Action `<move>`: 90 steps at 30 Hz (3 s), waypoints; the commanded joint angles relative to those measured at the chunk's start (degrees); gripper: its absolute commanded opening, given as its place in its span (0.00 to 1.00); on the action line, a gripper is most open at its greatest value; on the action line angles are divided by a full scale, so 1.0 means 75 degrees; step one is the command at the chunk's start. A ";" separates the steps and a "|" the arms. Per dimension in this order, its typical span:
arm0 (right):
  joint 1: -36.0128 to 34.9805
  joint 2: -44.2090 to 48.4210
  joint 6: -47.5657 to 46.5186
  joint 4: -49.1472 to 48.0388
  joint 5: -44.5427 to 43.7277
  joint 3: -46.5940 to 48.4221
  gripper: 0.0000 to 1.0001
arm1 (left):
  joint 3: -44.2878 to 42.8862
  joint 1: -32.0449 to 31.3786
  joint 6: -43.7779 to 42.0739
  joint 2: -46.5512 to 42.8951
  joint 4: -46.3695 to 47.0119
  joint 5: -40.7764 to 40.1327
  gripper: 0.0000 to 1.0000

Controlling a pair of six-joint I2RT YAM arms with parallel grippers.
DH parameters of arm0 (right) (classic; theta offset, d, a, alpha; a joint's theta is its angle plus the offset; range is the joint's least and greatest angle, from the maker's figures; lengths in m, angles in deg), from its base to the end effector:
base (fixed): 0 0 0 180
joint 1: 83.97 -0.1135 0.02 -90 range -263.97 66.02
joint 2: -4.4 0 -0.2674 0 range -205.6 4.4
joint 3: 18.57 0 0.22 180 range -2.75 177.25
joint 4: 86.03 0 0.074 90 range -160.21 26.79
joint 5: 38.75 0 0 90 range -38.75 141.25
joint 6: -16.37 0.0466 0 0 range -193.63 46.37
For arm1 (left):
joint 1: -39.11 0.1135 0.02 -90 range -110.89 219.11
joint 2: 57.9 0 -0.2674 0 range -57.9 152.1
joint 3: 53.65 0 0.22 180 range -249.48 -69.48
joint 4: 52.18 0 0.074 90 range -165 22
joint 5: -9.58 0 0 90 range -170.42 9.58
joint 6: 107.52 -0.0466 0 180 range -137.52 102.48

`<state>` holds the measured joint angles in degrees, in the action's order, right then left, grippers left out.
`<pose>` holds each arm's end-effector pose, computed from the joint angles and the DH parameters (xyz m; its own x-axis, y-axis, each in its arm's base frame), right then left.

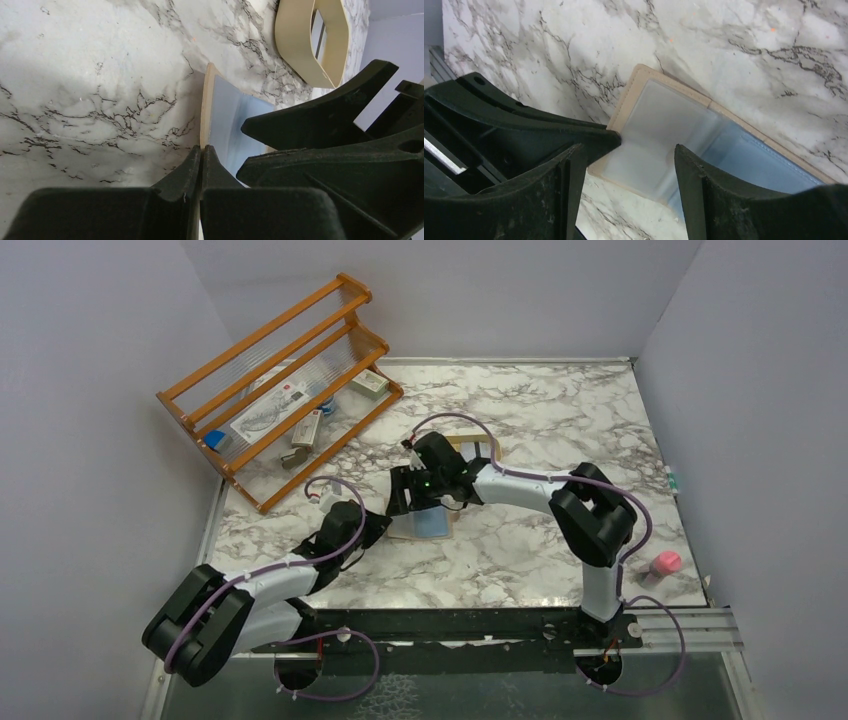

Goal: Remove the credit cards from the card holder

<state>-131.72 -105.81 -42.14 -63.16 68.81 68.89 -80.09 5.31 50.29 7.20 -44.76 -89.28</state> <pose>0.2573 0.3041 0.1947 -0.8525 -0.1979 -0.4838 -0.4718 0.6898 0.5492 0.1551 -0.0952 0.1564 -0.5704 -0.7191 -0.3969 -0.2328 0.6049 -0.7615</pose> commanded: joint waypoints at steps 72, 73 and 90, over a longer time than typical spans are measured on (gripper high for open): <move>-0.0640 -0.1197 -0.0650 0.1364 -0.2695 0.0480 0.68 | 0.0417 -0.0099 0.0415 -0.0170 0.0463 -0.0066 0.00; -0.0641 -0.1200 -0.0683 0.1403 -0.2721 0.0489 0.68 | 0.0430 -0.0101 0.0421 -0.0191 0.0463 -0.0077 0.00; -0.0642 -0.1133 -0.1742 0.2172 -0.4035 0.0306 0.68 | 0.0559 -0.0099 0.0299 -0.0596 0.0451 -0.0236 0.00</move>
<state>-137.40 -111.80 -50.41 -57.08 48.42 75.36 -76.51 4.85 52.74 4.21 -43.27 -89.28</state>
